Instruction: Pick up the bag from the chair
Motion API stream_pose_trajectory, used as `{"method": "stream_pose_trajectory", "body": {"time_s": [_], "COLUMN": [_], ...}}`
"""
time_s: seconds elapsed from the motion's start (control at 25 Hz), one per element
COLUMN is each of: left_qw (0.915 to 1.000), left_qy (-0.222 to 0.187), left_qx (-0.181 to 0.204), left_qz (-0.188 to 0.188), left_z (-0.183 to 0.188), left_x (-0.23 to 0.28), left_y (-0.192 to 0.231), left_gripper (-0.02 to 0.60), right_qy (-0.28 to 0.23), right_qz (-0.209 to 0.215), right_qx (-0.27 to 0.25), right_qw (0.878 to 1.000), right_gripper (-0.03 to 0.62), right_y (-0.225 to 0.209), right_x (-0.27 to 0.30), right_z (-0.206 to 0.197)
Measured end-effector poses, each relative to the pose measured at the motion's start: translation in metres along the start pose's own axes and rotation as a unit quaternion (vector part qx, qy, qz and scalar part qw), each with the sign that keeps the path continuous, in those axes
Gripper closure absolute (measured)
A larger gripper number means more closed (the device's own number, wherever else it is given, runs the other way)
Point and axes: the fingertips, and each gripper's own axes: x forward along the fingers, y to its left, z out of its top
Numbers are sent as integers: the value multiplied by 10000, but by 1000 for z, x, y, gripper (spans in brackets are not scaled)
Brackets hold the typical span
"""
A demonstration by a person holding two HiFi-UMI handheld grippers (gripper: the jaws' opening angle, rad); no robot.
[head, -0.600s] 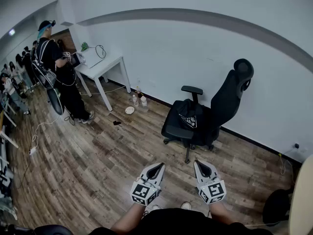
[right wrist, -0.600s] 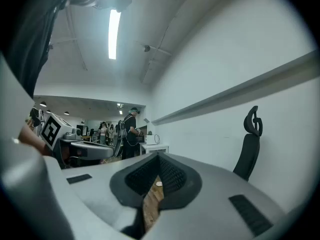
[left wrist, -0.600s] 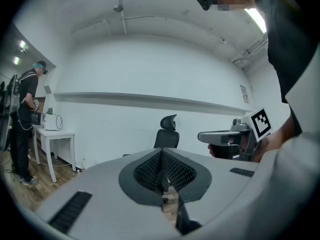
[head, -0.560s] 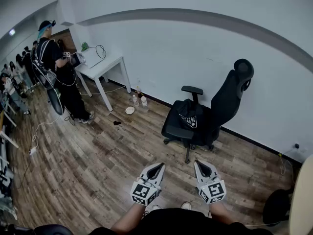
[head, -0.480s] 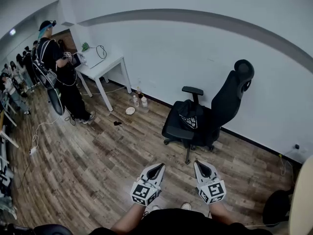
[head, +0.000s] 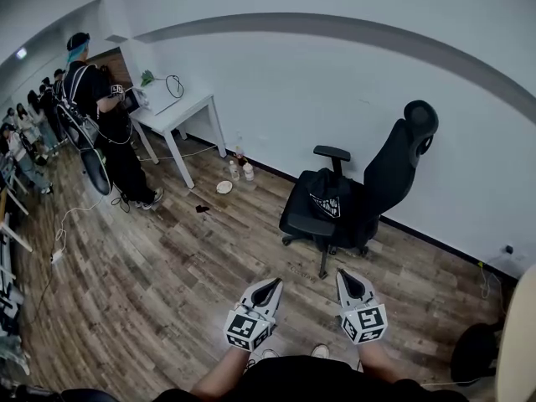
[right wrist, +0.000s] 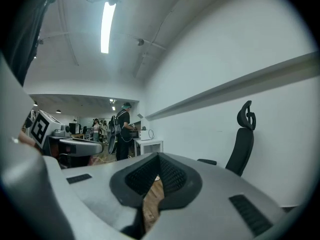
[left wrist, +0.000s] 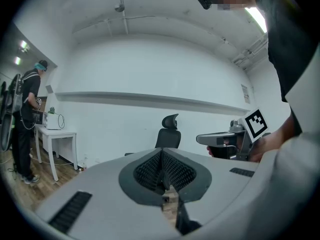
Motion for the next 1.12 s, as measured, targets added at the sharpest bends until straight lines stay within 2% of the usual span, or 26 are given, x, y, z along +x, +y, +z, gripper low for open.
{"method": "stream_pose_trajectory", "body": {"time_s": [0.2, 0.4, 0.76, 1.0, 1.12], "left_qw": [9999, 9999, 9998, 9997, 9999], "left_qy": [-124, 58, -68, -10, 46], "left_qx": [-24, -92, -162, -249, -154], "left_qz": [59, 49, 82, 33, -24], "left_z": [-2, -9, -17, -24, -25], "left_x": [-8, -26, -62, -67, -58], "left_y": [12, 25, 57, 65, 67], "left_gripper": [560, 559, 560, 560, 560], "right_qy": [181, 256, 244, 426, 467], "right_qz": [114, 180, 197, 198, 267], "right_qx": [52, 149, 264, 288, 263], "right_qw": [9998, 9994, 9992, 9985, 9982], "right_gripper": [574, 574, 574, 574, 574], "right_y": [13, 36, 81, 94, 96], "right_x": [9, 21, 40, 42, 52], "right_z": [-5, -10, -15, -25, -27]}}
